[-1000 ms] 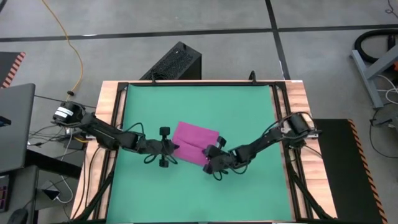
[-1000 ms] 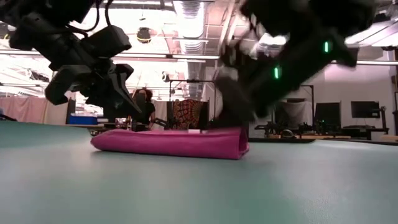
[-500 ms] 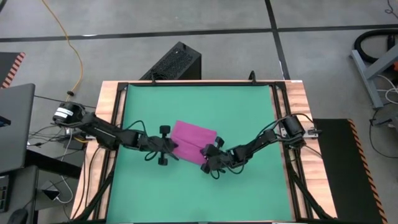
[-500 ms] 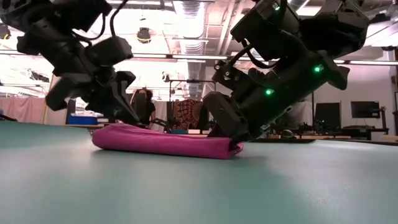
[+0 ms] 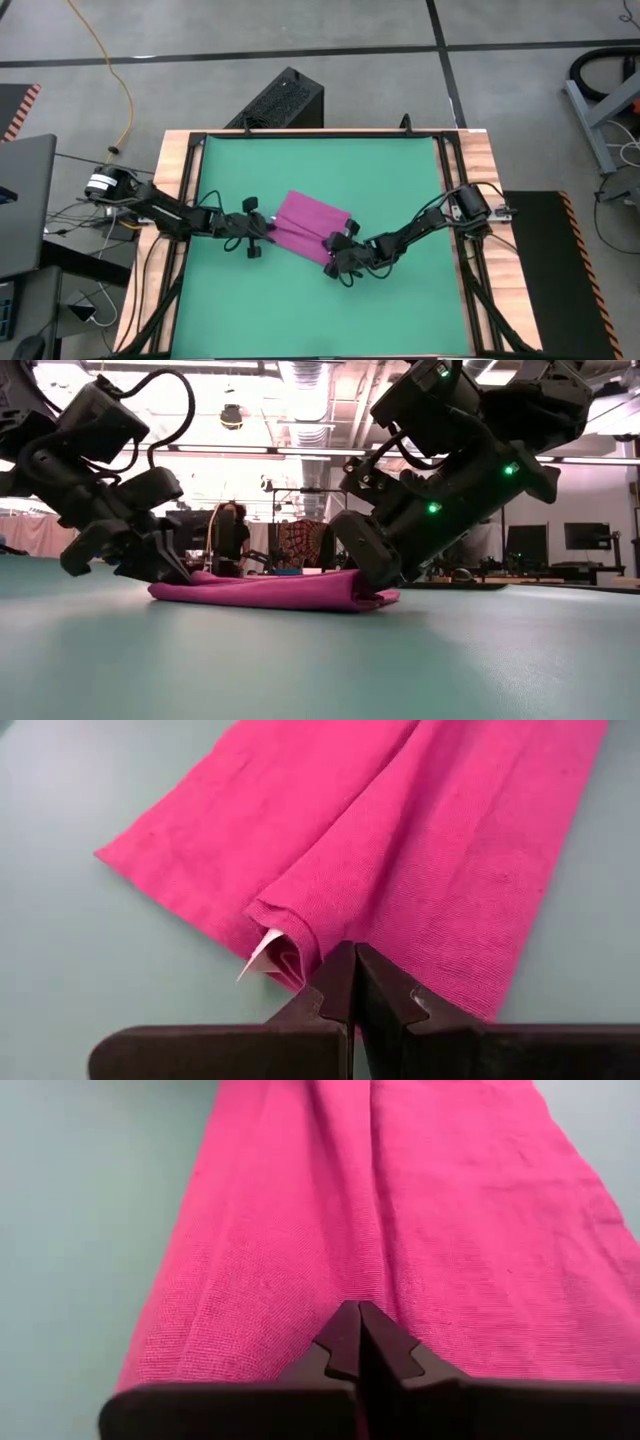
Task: Roll towel
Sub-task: Roll the pink towel
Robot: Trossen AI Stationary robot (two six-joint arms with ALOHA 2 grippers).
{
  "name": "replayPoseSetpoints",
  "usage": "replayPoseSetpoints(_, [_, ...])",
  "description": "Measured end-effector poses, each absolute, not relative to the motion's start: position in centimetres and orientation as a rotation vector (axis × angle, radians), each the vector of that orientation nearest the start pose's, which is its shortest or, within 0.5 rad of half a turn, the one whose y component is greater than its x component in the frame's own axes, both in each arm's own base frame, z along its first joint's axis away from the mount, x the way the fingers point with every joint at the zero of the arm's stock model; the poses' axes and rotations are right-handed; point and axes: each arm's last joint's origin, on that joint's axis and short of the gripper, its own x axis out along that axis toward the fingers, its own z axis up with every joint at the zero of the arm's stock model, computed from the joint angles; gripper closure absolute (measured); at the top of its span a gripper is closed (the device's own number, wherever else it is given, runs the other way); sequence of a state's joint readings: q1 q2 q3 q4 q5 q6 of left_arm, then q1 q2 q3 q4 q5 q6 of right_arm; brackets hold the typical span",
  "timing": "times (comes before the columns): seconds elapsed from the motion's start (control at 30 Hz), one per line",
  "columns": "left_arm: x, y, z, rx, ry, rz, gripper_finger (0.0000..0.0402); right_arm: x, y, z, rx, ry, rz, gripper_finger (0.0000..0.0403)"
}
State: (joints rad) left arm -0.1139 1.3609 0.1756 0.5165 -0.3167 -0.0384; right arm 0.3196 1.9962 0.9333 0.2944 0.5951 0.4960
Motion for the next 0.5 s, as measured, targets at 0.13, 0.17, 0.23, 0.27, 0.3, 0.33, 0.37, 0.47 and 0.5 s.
replayPoseSetpoints(0.13, [18.8,-1.3,9.9,0.082,0.635,0.196,0.0401,35.4,9.7,10.0,0.122,0.603,-0.41,0.0374])
replayPoseSetpoints(0.17, [18.9,-1.3,10.1,0.076,0.614,0.189,0.0402,35.4,9.7,10.2,0.119,0.602,-0.405,0.0373])
replayPoseSetpoints(0.23, [19.2,-1.5,10.5,0.062,0.568,0.154,0.0401,35.3,9.6,10.6,0.105,0.603,-0.4,0.0372])
replayPoseSetpoints(0.27, [19.5,-1.8,10.9,0.059,0.523,0.123,0.0401,35.2,9.6,10.8,0.1,0.604,-0.394,0.0373])
replayPoseSetpoints(0.3, [19.9,-2.1,11.6,0.069,0.459,0.089,0.0401,35.2,9.7,10.9,0.1,0.598,-0.391,0.0374])
replayPoseSetpoints(0.33, [20.2,-2.4,12.4,0.089,0.388,0.064,0.0401,35.2,9.7,11.0,0.099,0.596,-0.391,0.0376])
replayPoseSetpoints(0.37, [20.3,-2.6,13.0,0.115,0.331,0.053,0.0401,35.2,9.7,11.0,0.098,0.598,-0.391,0.0378])
replayPoseSetpoints(0.47, [20.3,-2.5,13.3,0.163,0.274,0.058,0.0401,35.1,9.6,11.0,0.093,0.605,-0.395,0.0382])
replayPoseSetpoints(0.5, [20.3,-2.3,13.2,0.169,0.273,0.055,0.0402,35.1,9.6,10.9,0.089,0.608,-0.4,0.0382])
